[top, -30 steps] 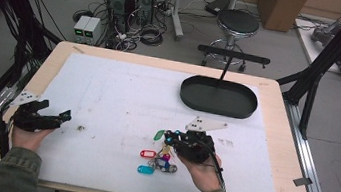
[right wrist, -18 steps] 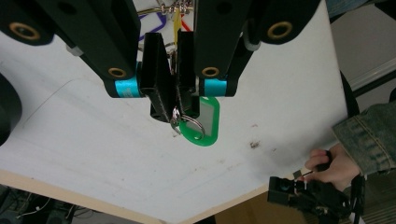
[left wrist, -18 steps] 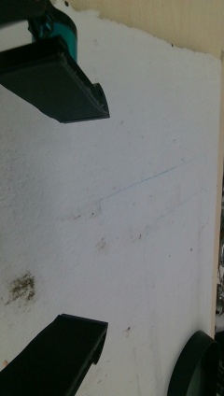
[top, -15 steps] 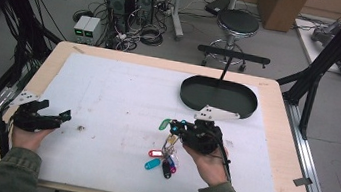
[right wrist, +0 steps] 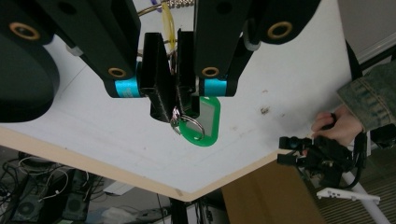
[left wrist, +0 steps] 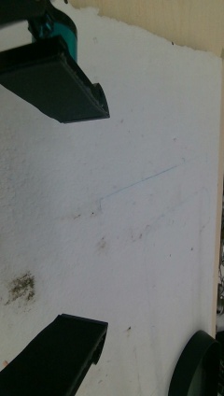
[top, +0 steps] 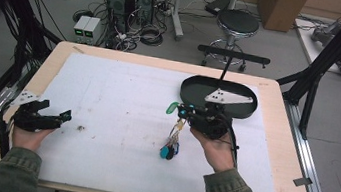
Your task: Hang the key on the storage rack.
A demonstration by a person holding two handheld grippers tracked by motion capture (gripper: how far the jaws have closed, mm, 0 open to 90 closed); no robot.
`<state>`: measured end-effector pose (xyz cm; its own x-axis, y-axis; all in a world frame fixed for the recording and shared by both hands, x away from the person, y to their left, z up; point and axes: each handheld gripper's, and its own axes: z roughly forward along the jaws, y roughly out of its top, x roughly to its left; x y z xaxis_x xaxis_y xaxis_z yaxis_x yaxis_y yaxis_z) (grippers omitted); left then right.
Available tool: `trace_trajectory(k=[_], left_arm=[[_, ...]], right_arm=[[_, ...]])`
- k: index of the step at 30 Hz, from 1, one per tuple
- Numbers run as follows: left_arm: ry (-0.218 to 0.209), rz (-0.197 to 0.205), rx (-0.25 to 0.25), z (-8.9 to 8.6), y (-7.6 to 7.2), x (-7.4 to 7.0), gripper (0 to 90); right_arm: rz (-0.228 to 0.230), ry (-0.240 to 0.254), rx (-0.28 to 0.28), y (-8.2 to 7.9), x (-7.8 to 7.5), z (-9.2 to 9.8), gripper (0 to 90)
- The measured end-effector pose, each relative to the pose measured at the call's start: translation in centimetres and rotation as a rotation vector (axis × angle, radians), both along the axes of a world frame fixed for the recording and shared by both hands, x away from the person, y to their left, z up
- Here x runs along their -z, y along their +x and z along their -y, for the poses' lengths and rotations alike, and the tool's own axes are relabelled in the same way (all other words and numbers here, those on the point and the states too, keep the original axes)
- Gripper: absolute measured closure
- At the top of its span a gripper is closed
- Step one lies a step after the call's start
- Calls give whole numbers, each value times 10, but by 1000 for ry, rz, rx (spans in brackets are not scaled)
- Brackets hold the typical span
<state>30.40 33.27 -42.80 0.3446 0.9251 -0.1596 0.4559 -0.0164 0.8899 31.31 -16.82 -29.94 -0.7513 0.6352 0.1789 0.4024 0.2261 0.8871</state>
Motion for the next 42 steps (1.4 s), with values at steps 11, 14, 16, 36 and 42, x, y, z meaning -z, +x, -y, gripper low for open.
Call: trace_trajectory(k=[11, 14, 16, 36, 42], left_arm=[[-1, -1, -1, 0, 0, 0, 17], [0, 0, -1, 0, 0, 0, 17], [1, -2, 1, 0, 0, 0, 17], [0, 6, -6, 0, 0, 0, 17], [1, 6, -7, 0, 0, 0, 17]], right_arm=[[13, 21, 46, 20, -22, 11, 848], [5, 44, 59, 27, -27, 16, 848], [4, 59, 68, 32, -31, 19, 848], [-54, 124, 160, 94, -54, 41, 849], [-65, 118, 167, 114, -54, 45, 849]])
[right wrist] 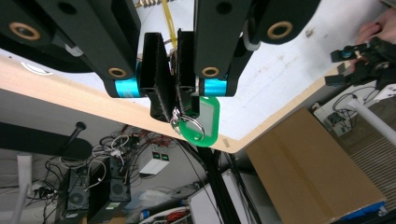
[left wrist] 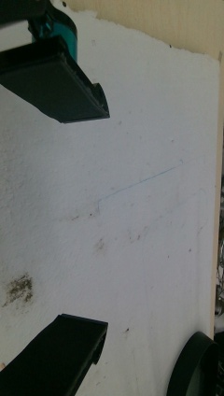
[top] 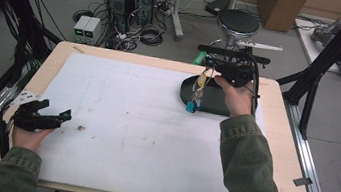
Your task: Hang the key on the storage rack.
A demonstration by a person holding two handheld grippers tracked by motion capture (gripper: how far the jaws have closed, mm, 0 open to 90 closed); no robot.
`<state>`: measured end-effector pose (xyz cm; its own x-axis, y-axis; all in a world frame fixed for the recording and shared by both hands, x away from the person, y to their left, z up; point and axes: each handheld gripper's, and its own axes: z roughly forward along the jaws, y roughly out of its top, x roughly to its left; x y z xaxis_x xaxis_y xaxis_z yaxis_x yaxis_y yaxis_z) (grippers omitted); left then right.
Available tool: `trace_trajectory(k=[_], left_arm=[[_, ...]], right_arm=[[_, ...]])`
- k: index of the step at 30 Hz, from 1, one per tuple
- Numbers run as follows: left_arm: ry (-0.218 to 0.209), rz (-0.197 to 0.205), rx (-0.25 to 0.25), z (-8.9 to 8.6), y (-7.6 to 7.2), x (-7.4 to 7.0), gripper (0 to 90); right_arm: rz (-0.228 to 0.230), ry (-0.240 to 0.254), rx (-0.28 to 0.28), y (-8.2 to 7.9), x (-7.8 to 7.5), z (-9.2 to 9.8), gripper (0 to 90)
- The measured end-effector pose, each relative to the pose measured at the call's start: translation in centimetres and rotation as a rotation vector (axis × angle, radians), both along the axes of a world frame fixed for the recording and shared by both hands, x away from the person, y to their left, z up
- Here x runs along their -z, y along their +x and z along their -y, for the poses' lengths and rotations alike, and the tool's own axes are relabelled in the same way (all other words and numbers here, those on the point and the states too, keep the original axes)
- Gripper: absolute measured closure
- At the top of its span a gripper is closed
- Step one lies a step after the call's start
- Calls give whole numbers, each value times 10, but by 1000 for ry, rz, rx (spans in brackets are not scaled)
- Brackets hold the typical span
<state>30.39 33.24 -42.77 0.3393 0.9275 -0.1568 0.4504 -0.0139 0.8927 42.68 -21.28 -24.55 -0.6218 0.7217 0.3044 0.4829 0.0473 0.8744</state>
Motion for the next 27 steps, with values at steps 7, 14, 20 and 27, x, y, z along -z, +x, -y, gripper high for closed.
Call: trace_trajectory(k=[7, 14, 20, 27], left_arm=[[0, -4, 6, 1, 0, 0, 17], [-11, -4, 8, 0, 0, 0, 17], [-15, -3, 4, -1, 1, 0, 17], [-23, -2, 3, -2, 2, 1, 17]], right_arm=[[-27, -3, 47, 23, 0, 2, 848], [-27, -9, 87, 44, -1, -2, 849], [-38, 36, 127, 59, 2, -1, 848], [-42, 24, 151, 73, 1, -10, 849]])
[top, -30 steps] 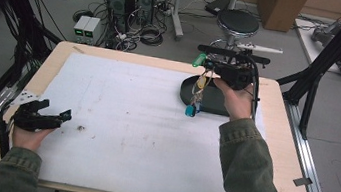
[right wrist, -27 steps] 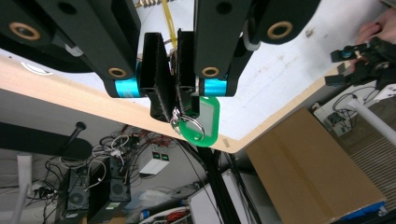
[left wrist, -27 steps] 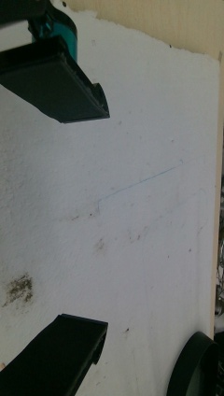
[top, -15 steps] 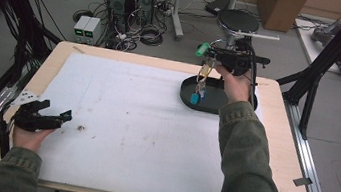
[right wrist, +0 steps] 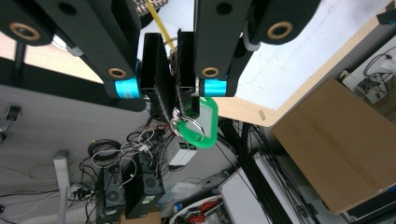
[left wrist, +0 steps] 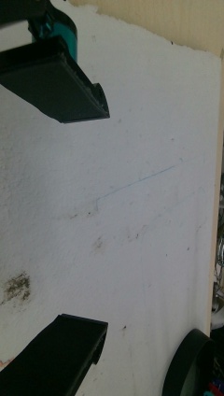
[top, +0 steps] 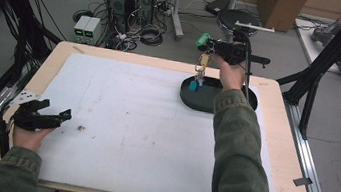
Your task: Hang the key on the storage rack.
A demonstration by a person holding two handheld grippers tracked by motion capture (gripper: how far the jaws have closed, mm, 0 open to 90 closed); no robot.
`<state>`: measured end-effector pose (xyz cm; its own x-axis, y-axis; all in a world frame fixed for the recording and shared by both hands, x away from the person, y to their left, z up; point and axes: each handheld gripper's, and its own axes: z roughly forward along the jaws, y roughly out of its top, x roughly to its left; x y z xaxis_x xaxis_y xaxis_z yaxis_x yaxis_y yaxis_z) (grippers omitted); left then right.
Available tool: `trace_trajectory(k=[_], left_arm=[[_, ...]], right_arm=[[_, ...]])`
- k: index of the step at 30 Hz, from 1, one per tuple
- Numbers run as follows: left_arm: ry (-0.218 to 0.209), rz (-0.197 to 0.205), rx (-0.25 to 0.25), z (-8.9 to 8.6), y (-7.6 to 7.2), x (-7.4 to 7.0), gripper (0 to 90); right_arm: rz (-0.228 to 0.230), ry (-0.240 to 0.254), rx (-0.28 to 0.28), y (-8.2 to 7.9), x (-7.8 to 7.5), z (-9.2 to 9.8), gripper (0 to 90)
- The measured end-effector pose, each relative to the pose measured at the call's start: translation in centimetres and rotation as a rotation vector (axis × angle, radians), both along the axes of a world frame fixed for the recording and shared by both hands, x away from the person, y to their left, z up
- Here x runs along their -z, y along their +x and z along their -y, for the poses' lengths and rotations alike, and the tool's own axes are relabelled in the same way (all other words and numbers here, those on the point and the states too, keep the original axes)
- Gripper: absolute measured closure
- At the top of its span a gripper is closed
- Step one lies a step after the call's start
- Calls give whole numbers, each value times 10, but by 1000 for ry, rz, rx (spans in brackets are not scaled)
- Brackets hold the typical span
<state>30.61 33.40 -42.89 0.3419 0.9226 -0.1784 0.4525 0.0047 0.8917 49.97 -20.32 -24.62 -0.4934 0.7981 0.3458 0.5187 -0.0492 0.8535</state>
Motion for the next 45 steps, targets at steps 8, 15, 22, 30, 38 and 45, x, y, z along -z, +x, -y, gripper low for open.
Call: trace_trajectory(k=[8, 15, 22, 30, 38, 45], left_arm=[[5, -7, 11, 1, 1, 1, 17], [3, -8, 11, 2, 1, 1, 17], [0, -7, 8, 1, 1, 1, 17], [-15, -8, 5, -1, 2, 2, 17], [-11, -5, 4, -1, 2, 1, 17], [-10, -4, 6, -1, 1, 1, 17]], right_arm=[[-13, 6, 19, 12, 10, -7, 848], [-22, 1, 37, 20, 20, -10, 848], [-17, -12, 39, 27, 28, -16, 846], [-3, -25, 48, 32, 35, -22, 844], [-21, -3, 47, 30, 40, -17, 757], [-24, 5, 16, 26, 38, -23, 274]])
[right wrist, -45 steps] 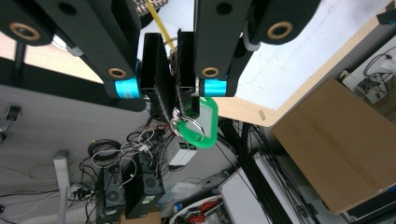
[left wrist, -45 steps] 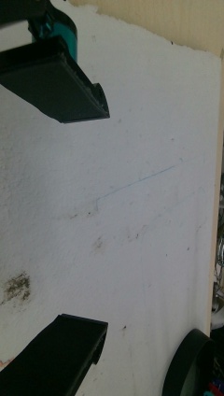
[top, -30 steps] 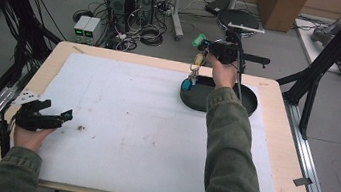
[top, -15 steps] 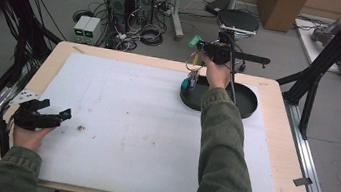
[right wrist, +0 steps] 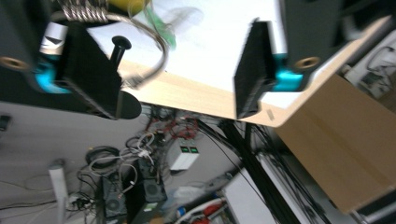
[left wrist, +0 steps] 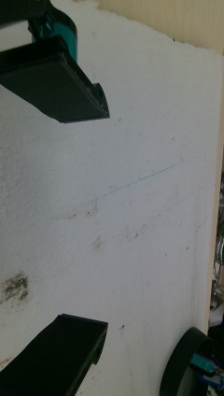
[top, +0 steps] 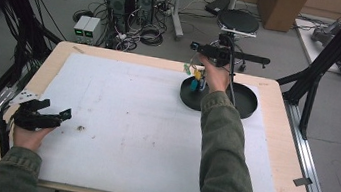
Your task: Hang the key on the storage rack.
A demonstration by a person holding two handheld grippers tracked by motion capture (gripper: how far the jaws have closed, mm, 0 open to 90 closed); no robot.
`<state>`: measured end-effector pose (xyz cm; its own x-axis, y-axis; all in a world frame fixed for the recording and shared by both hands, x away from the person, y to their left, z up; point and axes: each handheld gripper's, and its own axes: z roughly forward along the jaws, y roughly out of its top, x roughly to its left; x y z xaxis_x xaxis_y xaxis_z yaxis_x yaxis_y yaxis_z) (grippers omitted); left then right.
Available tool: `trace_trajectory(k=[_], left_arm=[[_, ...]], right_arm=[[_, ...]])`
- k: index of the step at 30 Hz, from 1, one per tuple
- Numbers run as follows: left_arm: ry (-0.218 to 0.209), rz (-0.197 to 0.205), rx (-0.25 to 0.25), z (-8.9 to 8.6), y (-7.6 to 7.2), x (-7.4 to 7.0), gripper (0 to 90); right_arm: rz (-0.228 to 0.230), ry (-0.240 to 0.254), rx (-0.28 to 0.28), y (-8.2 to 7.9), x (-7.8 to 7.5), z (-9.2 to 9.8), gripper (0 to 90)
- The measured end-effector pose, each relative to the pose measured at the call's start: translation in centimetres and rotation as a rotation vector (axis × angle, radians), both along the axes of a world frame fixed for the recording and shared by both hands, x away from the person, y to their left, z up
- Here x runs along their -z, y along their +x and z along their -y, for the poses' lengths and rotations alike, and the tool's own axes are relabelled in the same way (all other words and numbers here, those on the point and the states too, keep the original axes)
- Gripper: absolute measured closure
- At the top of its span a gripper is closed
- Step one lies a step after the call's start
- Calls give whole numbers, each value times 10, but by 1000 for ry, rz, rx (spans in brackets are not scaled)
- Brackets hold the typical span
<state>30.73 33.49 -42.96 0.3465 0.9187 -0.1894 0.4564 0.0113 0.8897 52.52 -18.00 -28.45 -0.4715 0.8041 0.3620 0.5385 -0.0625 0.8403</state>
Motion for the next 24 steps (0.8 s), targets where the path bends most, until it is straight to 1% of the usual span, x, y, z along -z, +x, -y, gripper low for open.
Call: trace_trajectory(k=[3, 5, 8, 10, 12, 13, 15, 17, 20, 24], left_arm=[[-1, 1, 1, 0, 0, 0, 17], [-2, 2, 1, 0, 0, 0, 17], [-3, 3, 0, 0, 0, 0, 17], [-2, 3, 0, 0, 1, 0, 17], [-2, 5, -2, 0, 1, -1, 17], [-1, 5, -1, 0, 1, -1, 17], [-2, 5, -2, 0, 1, -1, 17], [-3, 6, -1, 0, 0, -1, 17], [-5, 9, -1, 0, 0, -2, 17], [-6, 11, 1, 0, 0, -2, 17]], right_arm=[[4, -3, -26, -3, 0, -1, 183], [8, -9, -33, -6, -1, -2, 128], [-12, -7, -49, -10, -1, -2, 78], [-26, -32, -53, -14, -4, -4, 5], [-25, -61, -66, -19, -8, -6, 5], [-22, -79, -65, -21, -9, -7, 4], [-19, -106, -54, -25, -13, -8, 4], [-26, -133, -36, -28, -15, -8, 4], [-34, -172, -30, -33, -16, -8, 4], [-31, -187, -27, -42, -16, -4, 4]])
